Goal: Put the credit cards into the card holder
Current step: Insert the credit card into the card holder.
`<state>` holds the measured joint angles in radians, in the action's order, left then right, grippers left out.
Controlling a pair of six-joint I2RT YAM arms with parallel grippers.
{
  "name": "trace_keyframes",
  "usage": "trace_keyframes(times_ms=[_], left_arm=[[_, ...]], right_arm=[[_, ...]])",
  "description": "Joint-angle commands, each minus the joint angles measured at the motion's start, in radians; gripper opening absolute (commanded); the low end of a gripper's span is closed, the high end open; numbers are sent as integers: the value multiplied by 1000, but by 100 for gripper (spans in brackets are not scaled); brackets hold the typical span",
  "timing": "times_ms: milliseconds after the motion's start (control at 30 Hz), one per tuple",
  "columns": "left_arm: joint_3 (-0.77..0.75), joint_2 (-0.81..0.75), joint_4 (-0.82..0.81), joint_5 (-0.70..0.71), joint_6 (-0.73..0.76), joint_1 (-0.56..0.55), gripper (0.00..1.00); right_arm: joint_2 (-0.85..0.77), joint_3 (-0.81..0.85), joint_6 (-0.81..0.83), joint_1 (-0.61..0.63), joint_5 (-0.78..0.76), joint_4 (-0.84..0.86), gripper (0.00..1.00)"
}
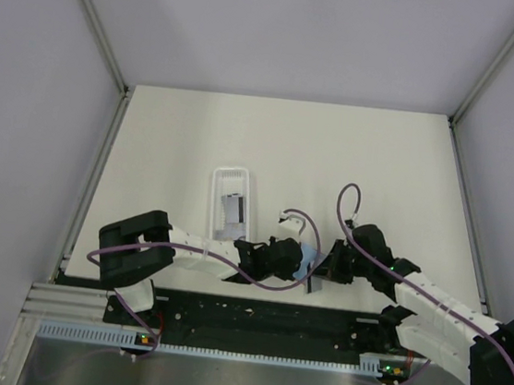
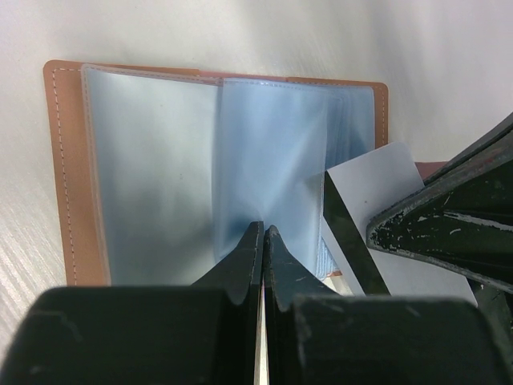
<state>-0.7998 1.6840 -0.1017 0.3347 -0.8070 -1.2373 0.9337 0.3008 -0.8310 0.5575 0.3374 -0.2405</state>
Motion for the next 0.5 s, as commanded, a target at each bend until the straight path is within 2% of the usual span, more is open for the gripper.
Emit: trace_keyframes(times_ms=[0, 467], left_arm=[[1, -38, 25, -2, 14, 6, 0], [-26, -138, 66, 18, 42, 6, 0]], right_arm=[[-9, -12, 3, -10, -49, 61, 0], [39, 1, -42, -11, -57, 201, 0]])
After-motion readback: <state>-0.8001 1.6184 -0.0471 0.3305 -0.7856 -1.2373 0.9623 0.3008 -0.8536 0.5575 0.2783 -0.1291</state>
